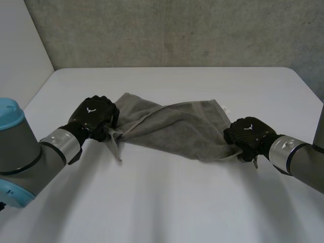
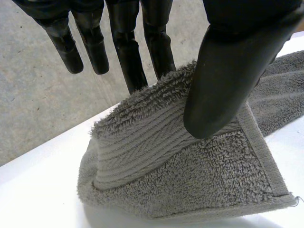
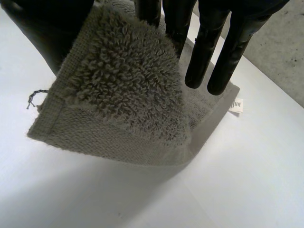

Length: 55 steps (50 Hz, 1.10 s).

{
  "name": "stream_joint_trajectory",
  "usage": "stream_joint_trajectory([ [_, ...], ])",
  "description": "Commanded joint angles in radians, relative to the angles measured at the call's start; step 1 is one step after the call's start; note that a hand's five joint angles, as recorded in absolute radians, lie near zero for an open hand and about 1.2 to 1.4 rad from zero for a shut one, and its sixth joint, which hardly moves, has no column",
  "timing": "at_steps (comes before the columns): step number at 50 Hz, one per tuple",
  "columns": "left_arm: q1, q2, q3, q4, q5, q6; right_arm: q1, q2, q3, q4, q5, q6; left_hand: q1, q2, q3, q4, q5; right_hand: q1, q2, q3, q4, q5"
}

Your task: Fold the towel.

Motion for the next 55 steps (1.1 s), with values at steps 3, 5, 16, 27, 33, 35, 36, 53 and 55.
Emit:
stream_joint_trajectory([
  [3,-0.109,-0.030,0.026,-0.116,-0.103,-0.086,0.058,0.013,-0.011,0.051,0.179,0.050,0.091,0.037,0.578,0.625,0.108,0.100,0.026,0.524,0.516,0.093],
  [5,-0.110,-0.032,0.026,-0.116,-0.103,-0.086,0.060,0.013,-0.011,0.051,0.179,0.050,0.094,0.040,0.581,0.628,0.111,0.097,0.024,0.521,0.513,0.090],
  [16,-0.109,-0.038,0.016,-0.118,-0.106,0.024,0.061,0.012,-0.015,0.049,0.179,0.050,0.103,0.049,0.590,0.637,0.120,0.103,0.029,0.527,0.519,0.096],
  [27,-0.109,-0.038,0.015,-0.116,-0.109,0.052,0.052,0.000,-0.013,0.054,0.177,0.048,0.531,0.478,1.019,1.066,0.548,0.469,0.395,0.893,0.885,0.462],
  [33,-0.112,-0.019,0.027,-0.121,-0.109,0.043,0.052,-0.040,-0.013,0.055,0.173,0.048,0.554,0.501,1.042,1.089,0.572,0.469,0.395,0.893,0.885,0.462],
  [35,-0.110,-0.004,0.029,-0.122,-0.109,0.037,0.050,-0.074,-0.015,0.058,0.174,0.047,0.554,0.501,1.042,1.089,0.572,0.469,0.395,0.893,0.885,0.462],
  [36,-0.110,0.019,0.029,-0.127,-0.111,0.032,0.050,-0.074,-0.015,0.058,0.174,0.047,0.554,0.501,1.042,1.089,0.572,0.469,0.395,0.893,0.885,0.462],
  [53,-0.094,0.293,-0.056,-0.228,-0.131,-0.038,0.023,-0.315,0.016,0.313,0.134,-0.134,0.554,0.501,1.042,1.089,0.572,0.469,0.395,0.893,0.885,0.462],
  [55,-0.089,0.324,-0.076,-0.234,-0.131,-0.038,0.017,-0.347,0.025,0.339,0.120,-0.149,0.554,0.501,1.042,1.089,0.572,0.469,0.395,0.893,0.885,0.462],
])
